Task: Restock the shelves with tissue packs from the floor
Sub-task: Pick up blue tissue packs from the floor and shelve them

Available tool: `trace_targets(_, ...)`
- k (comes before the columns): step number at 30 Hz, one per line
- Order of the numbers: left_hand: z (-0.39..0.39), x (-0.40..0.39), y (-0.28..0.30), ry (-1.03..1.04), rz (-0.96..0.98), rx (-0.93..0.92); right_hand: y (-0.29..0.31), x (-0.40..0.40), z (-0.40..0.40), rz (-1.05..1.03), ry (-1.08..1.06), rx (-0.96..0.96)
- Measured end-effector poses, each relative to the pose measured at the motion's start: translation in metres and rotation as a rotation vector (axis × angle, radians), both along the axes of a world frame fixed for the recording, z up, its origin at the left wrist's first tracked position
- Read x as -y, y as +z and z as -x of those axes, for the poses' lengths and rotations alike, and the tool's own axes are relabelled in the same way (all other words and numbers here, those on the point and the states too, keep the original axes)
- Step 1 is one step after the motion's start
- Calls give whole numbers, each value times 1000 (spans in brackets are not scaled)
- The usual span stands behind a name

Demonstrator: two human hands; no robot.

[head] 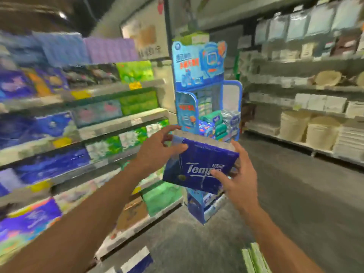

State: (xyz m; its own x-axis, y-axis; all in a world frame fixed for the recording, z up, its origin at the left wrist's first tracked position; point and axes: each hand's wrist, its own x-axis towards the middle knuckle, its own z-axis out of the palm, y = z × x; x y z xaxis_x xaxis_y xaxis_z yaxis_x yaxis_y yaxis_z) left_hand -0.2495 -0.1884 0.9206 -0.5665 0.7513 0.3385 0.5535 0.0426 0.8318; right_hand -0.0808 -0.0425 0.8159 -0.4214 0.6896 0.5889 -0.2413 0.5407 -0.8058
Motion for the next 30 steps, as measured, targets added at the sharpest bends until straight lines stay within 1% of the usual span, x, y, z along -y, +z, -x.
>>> trace_targets(4,81,113,14,310,-33,-62,26,73,125,-88,168,-44)
trace_targets(6,122,169,19,464,-26,-152,39,115,189,-106,269,-69)
trace_targets(8,162,221,26,591,-41,-197,55,159,250,-125,343,-93)
trace_targets(11,214,286,40,758,-61,-239,76,219,327,-180,404,-141)
trace_targets(14,258,327,61,856,-106,-286,102,265,384,-217,394,-181)
trace_targets(16,287,340,70,902,-127,-342,116,283,417,-211,399,-193)
trace_targets(18,316,344,77,917,-175,-366,129,292,450,-197,414,-206)
trace_targets(20,344,343,83,932,-176,-380,140,293,483,-224,396,-200)
trace_targets(26,435,325,96,981,-92,-461,168,265,597,-303,397,-230)
trace_targets(30,501,302,118,1032,-126,-469,195,250,677,-314,414,-274)
